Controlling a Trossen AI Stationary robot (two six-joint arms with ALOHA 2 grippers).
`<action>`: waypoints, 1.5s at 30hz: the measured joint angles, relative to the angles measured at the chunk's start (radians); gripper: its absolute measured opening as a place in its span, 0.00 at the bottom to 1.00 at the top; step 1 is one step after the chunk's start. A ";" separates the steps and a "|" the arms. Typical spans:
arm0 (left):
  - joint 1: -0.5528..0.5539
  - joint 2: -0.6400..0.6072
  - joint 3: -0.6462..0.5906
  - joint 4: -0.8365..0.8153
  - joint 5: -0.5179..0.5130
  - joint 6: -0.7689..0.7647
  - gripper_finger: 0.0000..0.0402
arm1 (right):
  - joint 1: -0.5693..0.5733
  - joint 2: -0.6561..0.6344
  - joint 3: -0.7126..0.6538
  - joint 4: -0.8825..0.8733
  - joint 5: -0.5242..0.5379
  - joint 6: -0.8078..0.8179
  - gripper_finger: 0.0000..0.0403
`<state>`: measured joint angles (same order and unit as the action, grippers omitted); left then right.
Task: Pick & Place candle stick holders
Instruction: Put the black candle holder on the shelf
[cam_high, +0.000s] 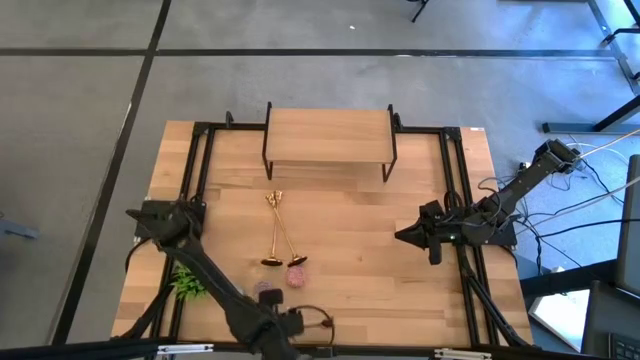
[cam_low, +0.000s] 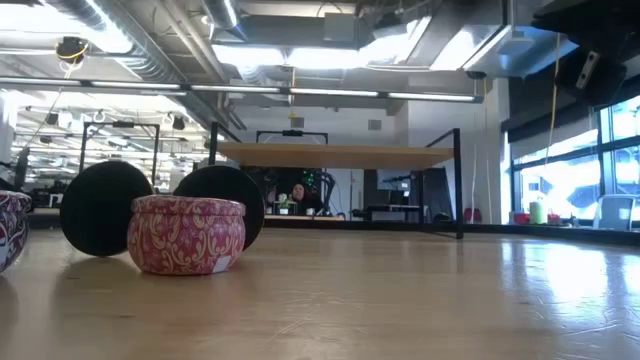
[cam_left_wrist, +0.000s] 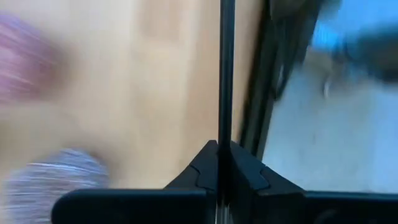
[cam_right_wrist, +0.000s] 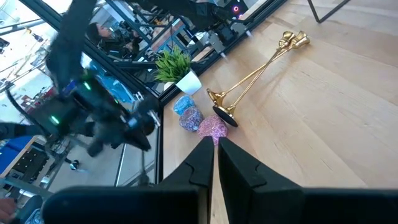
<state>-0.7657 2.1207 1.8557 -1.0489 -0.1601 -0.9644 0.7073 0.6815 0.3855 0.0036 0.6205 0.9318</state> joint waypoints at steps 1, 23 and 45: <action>0.007 -0.030 0.000 -0.013 -0.051 -0.017 0.02 | 0.000 0.000 0.000 0.000 0.000 0.000 0.06; 0.622 -0.447 0.000 0.366 -0.762 0.581 0.02 | -0.019 0.000 0.000 0.069 0.015 -0.101 0.06; 1.166 -0.199 0.000 1.081 -0.052 0.787 0.02 | -0.088 -0.002 0.001 0.293 0.060 -0.443 0.06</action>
<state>0.4007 1.9215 1.8557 0.0319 -0.2122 -0.1773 0.6197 0.6792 0.3866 0.2967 0.6807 0.4889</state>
